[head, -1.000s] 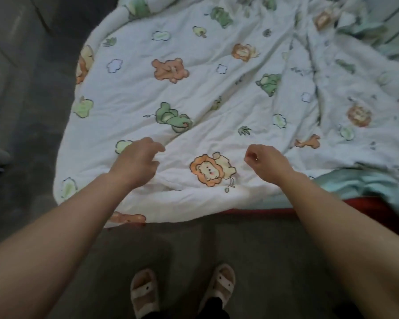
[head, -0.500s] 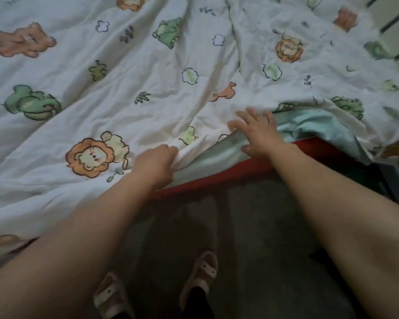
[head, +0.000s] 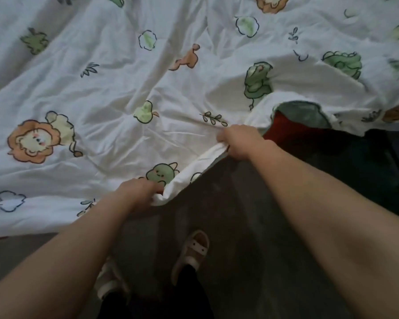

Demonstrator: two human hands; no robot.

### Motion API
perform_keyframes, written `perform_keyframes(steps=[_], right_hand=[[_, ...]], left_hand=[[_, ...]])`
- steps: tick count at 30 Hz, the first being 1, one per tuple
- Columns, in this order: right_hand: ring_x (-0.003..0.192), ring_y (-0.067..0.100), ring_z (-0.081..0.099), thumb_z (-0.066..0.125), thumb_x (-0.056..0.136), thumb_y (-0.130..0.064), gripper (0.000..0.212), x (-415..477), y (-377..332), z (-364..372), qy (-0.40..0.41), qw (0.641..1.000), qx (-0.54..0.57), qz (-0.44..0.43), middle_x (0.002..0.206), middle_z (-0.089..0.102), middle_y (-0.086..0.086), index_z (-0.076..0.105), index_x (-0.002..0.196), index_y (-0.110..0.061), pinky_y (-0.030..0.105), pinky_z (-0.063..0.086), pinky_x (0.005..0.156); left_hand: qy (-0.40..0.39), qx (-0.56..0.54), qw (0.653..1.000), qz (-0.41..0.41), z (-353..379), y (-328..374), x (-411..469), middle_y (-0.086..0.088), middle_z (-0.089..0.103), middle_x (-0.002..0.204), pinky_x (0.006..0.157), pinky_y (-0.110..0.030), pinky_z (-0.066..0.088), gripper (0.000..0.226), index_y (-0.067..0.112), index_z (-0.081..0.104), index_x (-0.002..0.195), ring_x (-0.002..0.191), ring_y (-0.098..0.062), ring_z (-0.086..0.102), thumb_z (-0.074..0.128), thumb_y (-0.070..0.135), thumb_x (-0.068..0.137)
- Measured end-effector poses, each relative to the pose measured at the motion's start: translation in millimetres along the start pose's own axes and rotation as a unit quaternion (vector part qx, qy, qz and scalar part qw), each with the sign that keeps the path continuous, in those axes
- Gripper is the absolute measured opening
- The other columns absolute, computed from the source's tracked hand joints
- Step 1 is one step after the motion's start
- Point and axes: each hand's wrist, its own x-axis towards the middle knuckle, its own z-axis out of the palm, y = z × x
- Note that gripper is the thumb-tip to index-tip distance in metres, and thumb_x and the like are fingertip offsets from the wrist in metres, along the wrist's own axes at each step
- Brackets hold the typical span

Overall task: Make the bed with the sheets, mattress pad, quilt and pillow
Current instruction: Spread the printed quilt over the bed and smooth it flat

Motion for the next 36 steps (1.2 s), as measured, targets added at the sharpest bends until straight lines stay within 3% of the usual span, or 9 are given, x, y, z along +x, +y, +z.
perform_keyframes(steps=[4,8,10,15,21,24,27,31,36], right_hand=[[0.114,0.029,0.055,0.052,0.085,-0.011,0.032,-25.0,19.5,72.6,-0.129,0.989,0.068,0.038,0.123,0.057,0.009,0.062,0.114,-0.023,0.036,0.043,0.091],[0.117,0.029,0.053,0.058,0.084,-0.015,0.034,-28.6,23.1,126.4,-0.189,0.974,0.122,0.033,0.131,0.054,0.005,0.058,0.117,-0.025,0.037,0.044,0.098],[0.118,0.027,0.052,0.062,0.082,-0.012,0.042,-28.2,26.4,129.2,-0.203,0.969,0.138,0.019,0.132,0.052,0.004,0.055,0.122,-0.024,0.038,0.044,0.099],[0.113,0.027,0.053,0.059,0.087,-0.014,0.037,-38.5,70.4,104.8,-0.119,0.976,0.178,0.047,0.127,0.055,0.006,0.055,0.123,-0.023,0.038,0.046,0.094],[0.106,0.027,0.057,0.054,0.090,-0.019,0.031,-66.5,152.0,66.7,-0.040,0.976,0.181,0.110,0.121,0.057,0.006,0.055,0.120,-0.025,0.034,0.044,0.077],[0.101,0.025,0.057,0.053,0.090,-0.020,0.026,-78.8,186.7,51.8,-0.016,0.972,0.187,0.140,0.116,0.058,0.004,0.057,0.115,-0.025,0.035,0.047,0.078],[0.095,0.022,0.057,0.054,0.090,-0.020,0.017,-86.3,219.6,40.4,0.013,0.959,0.213,0.188,0.111,0.059,0.002,0.058,0.106,-0.025,0.035,0.048,0.076],[0.098,0.024,0.058,0.052,0.091,-0.019,0.023,-90.6,256.9,31.2,0.052,0.931,0.250,0.262,0.114,0.059,0.004,0.059,0.112,-0.024,0.040,0.051,0.084],[0.089,0.024,0.055,0.047,0.093,-0.022,0.014,-89.0,327.8,3.3,0.087,0.899,0.263,0.338,0.107,0.060,0.004,0.059,0.101,-0.024,0.032,0.043,0.068]], left_hand=[[-0.033,0.033,0.999,-0.006,16.9,9.5,18.0,-0.002,0.052,0.132,0.092,-0.033,0.042,0.044,0.036,0.045,0.132,0.120,-0.024,0.051,0.051,0.032,0.089],[-0.112,0.039,0.993,-0.015,32.1,23.0,33.8,-0.005,0.043,0.143,0.101,-0.031,0.039,0.060,0.028,0.035,0.143,0.129,-0.024,0.045,0.059,0.021,0.088],[-0.108,0.018,0.994,-0.021,27.3,29.5,38.3,-0.003,0.041,0.145,0.100,-0.028,0.038,0.062,0.025,0.034,0.144,0.129,-0.022,0.045,0.060,0.022,0.087],[0.010,0.015,1.000,0.011,-21.0,57.7,55.6,-0.006,0.052,0.136,0.100,-0.035,0.043,0.045,0.024,0.047,0.134,0.123,-0.025,0.050,0.052,0.034,0.090],[0.130,-0.015,0.991,0.009,-101.4,111.5,78.0,0.001,0.053,0.133,0.100,-0.031,0.041,0.047,0.027,0.049,0.134,0.120,-0.019,0.051,0.052,0.017,0.089],[0.179,-0.023,0.983,0.036,-134.0,134.6,86.8,0.001,0.057,0.127,0.097,-0.033,0.045,0.043,0.026,0.054,0.129,0.115,-0.019,0.054,0.052,0.014,0.088],[0.212,-0.037,0.974,0.069,-164.0,155.8,96.7,0.000,0.060,0.121,0.091,-0.034,0.048,0.040,0.024,0.058,0.125,0.109,-0.019,0.057,0.053,0.013,0.086],[0.270,-0.054,0.954,0.118,-200.3,174.3,114.0,-0.002,0.063,0.115,0.087,-0.034,0.049,0.036,0.021,0.063,0.119,0.104,-0.022,0.059,0.054,0.012,0.085],[0.305,-0.073,0.937,0.155,-272.5,209.8,157.3,-0.002,0.057,0.120,0.082,-0.036,0.049,0.040,0.021,0.059,0.123,0.103,-0.025,0.059,0.056,0.011,0.085]])
